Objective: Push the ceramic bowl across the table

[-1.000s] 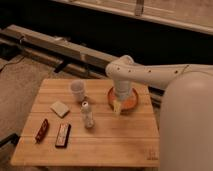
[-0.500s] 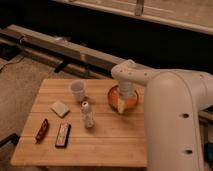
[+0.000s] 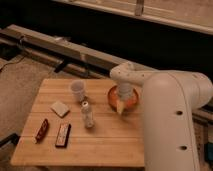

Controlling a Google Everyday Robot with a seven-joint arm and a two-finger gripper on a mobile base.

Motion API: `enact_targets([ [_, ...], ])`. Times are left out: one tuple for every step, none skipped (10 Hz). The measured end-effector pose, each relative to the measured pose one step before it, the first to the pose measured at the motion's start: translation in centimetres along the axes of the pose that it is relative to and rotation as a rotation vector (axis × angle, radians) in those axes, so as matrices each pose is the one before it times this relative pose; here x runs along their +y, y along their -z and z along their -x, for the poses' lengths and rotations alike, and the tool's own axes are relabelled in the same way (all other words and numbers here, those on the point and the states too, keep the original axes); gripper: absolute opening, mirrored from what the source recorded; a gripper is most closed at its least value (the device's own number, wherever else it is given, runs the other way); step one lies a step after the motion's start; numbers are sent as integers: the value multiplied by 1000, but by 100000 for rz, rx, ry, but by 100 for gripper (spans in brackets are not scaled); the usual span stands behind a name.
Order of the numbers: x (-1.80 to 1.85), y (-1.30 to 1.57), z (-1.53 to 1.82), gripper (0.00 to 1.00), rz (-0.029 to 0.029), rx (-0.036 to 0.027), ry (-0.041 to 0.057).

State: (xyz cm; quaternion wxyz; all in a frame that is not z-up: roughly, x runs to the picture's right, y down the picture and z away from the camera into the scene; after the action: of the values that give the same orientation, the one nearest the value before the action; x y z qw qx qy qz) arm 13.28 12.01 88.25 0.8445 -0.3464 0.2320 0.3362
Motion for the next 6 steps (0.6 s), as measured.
enact_targets([
  [304,-82,72,80,93,150,761],
  [341,-30,103,80,239,117,750],
  [401,-75,54,80,365,257,980],
  [704,-101,-16,80,1385,567,981],
  [197,-43,-86,80,610,387,101],
  [572,-246,-204,80,2621,1321,-244],
])
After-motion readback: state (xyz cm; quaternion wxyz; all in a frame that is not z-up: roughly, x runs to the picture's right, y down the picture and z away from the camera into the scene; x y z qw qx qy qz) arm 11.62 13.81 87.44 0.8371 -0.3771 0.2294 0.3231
